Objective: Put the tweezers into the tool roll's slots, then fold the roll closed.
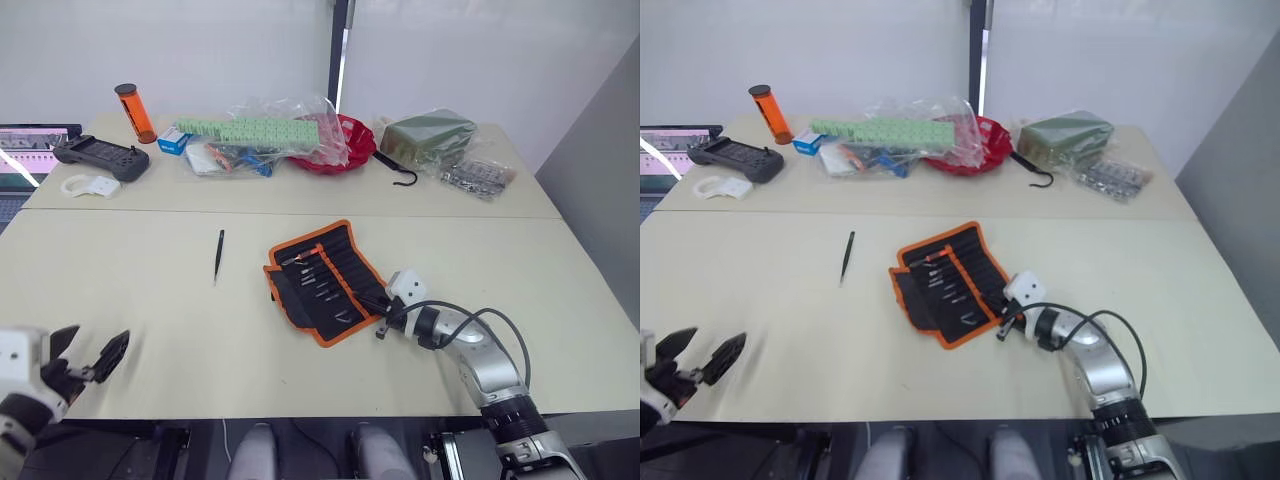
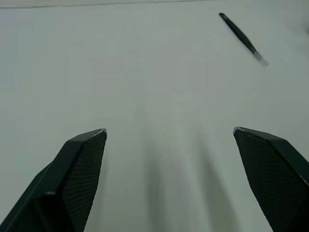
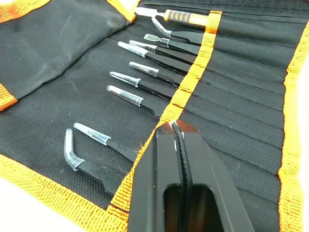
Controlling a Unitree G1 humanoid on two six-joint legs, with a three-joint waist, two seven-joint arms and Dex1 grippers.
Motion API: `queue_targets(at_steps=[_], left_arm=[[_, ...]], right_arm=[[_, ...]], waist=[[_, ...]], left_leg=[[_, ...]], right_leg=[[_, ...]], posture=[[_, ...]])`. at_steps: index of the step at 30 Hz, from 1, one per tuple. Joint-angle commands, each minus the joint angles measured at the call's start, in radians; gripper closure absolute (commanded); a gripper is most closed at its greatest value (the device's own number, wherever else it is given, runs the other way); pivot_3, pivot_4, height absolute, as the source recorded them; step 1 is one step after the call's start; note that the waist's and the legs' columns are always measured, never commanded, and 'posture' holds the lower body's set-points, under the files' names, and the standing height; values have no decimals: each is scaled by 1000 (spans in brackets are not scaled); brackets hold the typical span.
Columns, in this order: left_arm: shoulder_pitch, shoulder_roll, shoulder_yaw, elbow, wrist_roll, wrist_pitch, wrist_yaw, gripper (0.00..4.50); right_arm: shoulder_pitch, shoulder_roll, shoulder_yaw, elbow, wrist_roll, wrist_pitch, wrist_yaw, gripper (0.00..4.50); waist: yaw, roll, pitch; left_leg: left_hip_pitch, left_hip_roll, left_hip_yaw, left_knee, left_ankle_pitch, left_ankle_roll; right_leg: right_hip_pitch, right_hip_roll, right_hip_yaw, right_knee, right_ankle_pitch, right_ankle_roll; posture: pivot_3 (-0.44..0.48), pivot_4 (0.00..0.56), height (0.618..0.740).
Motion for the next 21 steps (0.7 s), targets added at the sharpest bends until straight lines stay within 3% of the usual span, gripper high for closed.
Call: queue_targets(at_steps=[1,13,21], left_arm=[[33,-15,29,9,-17,-74,13,24],[11,-6,-16,8,-72,-85,88,24],[-191,49,-167,-90,-94,77,243,24]], right_arm=[[25,6,50,47,-29,20,27,4500],[35,2,48,37,-31,23,32,4500],[48,10,48,8,-34,36,9,4500]], waist=[[0,-1,-1],[-2,-3,-2],[-1,-3,-2]], left_leg=[[0,0,0,0,0,0],[0,1,0,0,-2,0],[1,1,0,0,-2,0]], right_leg=[[0,0,0,0,0,0],[0,1,0,0,-2,-1],[1,1,0,0,-2,-1]], posture=[[0,150,740],[0,150,740],[0,150,740]])
